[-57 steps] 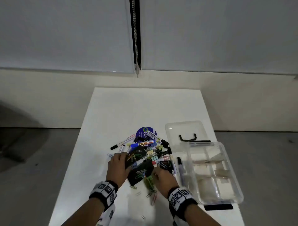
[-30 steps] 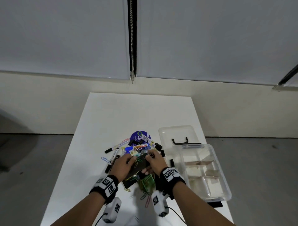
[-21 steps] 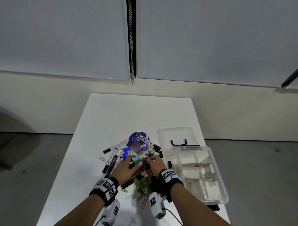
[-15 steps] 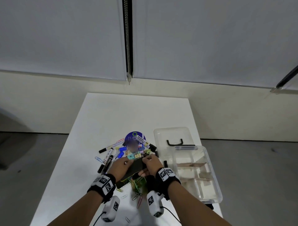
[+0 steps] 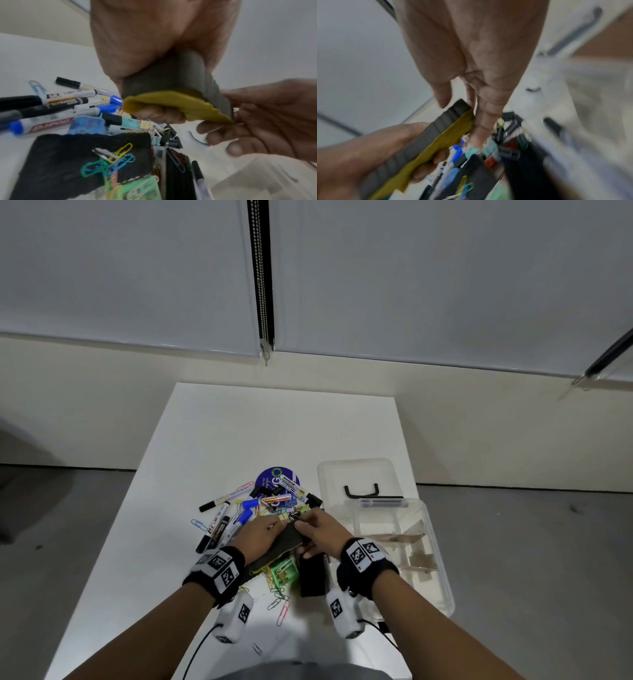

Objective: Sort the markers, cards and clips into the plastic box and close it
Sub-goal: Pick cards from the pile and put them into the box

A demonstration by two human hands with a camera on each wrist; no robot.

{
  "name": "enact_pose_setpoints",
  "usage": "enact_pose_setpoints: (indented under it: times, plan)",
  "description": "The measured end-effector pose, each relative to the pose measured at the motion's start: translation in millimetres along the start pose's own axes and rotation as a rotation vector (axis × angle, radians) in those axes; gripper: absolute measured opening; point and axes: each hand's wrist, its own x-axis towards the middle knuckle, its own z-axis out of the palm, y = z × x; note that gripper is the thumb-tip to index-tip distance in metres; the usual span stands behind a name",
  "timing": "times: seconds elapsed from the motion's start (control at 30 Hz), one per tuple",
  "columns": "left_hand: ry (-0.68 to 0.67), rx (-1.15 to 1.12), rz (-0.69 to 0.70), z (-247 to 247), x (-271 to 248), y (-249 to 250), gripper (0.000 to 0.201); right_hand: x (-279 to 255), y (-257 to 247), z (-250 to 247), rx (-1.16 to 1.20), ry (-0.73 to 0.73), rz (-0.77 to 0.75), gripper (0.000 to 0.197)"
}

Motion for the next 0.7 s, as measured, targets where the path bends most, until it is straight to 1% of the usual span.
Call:
enact_pose_setpoints:
  times: [0.03,0.07,0.1,0.13,0.17,0.23,0.3,0.33,0.37,0.43,0.5,0.53,0.6,0.7]
  plan:
    - [0.004,-0.011,-0.005,0,2,4,0.035,-3,3,-8,-0.222,0.025,-0.102,0.046]
    - [0.007,-0.016,-0.006,0,3,12,0.033,-5,7,-17,-0.46,0.044,-0.213,0.059]
    - [-0.005,-0.017,0.003,3,4,22,0.031,-9,9,-25,-0.683,0.07,-0.352,0.063]
    - [-0.022,-0.039,0.018,6,6,33,0.03,-14,11,-31,-0.853,0.088,-0.488,0.058]
    - [-0.029,-0.078,0.035,10,9,46,0.029,-17,13,-39,-0.942,0.102,-0.57,0.05]
    - [-0.029,-0.218,0.042,21,17,69,0.027,-24,14,-62,-0.997,0.182,-0.642,0.033]
    - [0.021,-0.413,0.016,30,27,83,0.026,-32,16,-96,-1.013,0.293,-0.599,0.025]
    - [0.047,-0.455,-0.008,35,32,88,0.026,-37,19,-115,-1.03,0.344,-0.554,0.024]
    - [0.057,-0.456,-0.016,41,36,93,0.024,-42,24,-134,-1.06,0.387,-0.496,0.024]
    - [-0.005,-0.339,-0.014,57,39,105,0.024,-49,38,-163,-1.139,0.431,-0.359,0.031]
    - [-0.108,-0.181,-0.013,76,41,115,0.028,-53,50,-175,-1.19,0.395,-0.223,0.034]
    - [-0.151,-0.173,-0.029,85,42,120,0.03,-51,53,-175,-1.184,0.349,-0.159,0.033]
    - [-0.183,-0.263,-0.076,96,46,125,0.032,-42,59,-172,-1.148,0.272,-0.081,0.028]
    - [-0.176,-0.351,-0.084,100,49,130,0.028,-18,68,-167,-1.182,0.144,0.021,0.026]
